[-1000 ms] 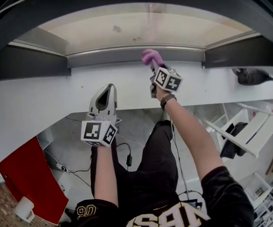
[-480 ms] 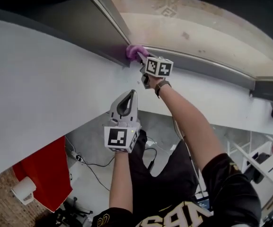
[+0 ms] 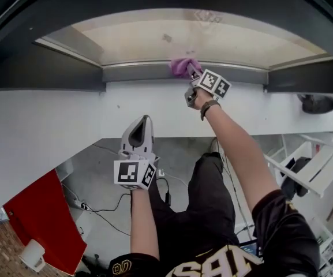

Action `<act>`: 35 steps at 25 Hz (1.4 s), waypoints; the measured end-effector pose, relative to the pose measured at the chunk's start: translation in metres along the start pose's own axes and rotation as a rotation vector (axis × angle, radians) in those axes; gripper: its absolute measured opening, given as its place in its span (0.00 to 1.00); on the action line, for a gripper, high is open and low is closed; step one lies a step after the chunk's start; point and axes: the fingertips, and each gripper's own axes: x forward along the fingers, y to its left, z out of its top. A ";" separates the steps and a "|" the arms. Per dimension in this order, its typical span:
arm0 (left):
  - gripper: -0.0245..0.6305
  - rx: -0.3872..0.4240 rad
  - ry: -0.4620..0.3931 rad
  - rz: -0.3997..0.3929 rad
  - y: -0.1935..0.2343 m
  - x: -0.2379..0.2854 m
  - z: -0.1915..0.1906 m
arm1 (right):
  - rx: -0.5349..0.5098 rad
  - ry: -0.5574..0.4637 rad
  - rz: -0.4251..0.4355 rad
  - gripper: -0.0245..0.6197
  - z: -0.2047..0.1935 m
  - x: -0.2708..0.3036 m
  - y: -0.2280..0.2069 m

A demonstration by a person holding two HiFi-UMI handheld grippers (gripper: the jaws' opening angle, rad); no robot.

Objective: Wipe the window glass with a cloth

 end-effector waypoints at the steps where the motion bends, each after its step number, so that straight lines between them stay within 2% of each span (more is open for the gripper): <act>1: 0.05 -0.004 -0.005 -0.022 -0.022 0.011 -0.001 | 0.040 -0.048 -0.039 0.17 0.028 -0.025 -0.033; 5: 0.05 -0.003 -0.022 -0.116 -0.107 0.053 -0.011 | 0.133 -0.257 -0.224 0.17 0.132 -0.128 -0.165; 7: 0.05 0.003 -0.025 -0.142 -0.141 0.071 -0.018 | 0.158 -0.323 -0.268 0.16 0.173 -0.166 -0.211; 10: 0.06 0.006 -0.017 -0.151 -0.182 0.086 -0.027 | 0.194 -0.345 -0.264 0.16 0.205 -0.203 -0.242; 12: 0.05 0.008 -0.003 -0.145 -0.204 0.084 -0.026 | 0.179 -0.307 -0.231 0.16 0.207 -0.219 -0.235; 15: 0.06 0.028 0.010 -0.132 -0.229 0.074 -0.009 | 0.072 -0.217 -0.155 0.16 0.199 -0.236 -0.186; 17: 0.06 0.040 -0.003 -0.123 -0.240 0.066 0.014 | -0.038 -0.204 -0.103 0.17 0.206 -0.252 -0.139; 19: 0.05 0.033 -0.015 -0.132 -0.249 0.053 0.042 | -0.169 -0.250 -0.074 0.17 0.216 -0.288 -0.087; 22: 0.06 0.004 -0.039 -0.197 -0.267 0.022 0.093 | -0.375 -0.310 -0.039 0.17 0.213 -0.349 0.002; 27: 0.05 0.054 -0.087 -0.276 -0.296 -0.023 0.171 | -0.560 -0.375 0.046 0.17 0.196 -0.427 0.146; 31: 0.06 0.124 -0.150 -0.255 -0.287 -0.051 0.223 | -0.704 -0.445 0.078 0.17 0.182 -0.475 0.239; 35: 0.05 0.185 -0.214 -0.213 -0.270 -0.072 0.267 | -0.790 -0.500 0.098 0.17 0.179 -0.502 0.298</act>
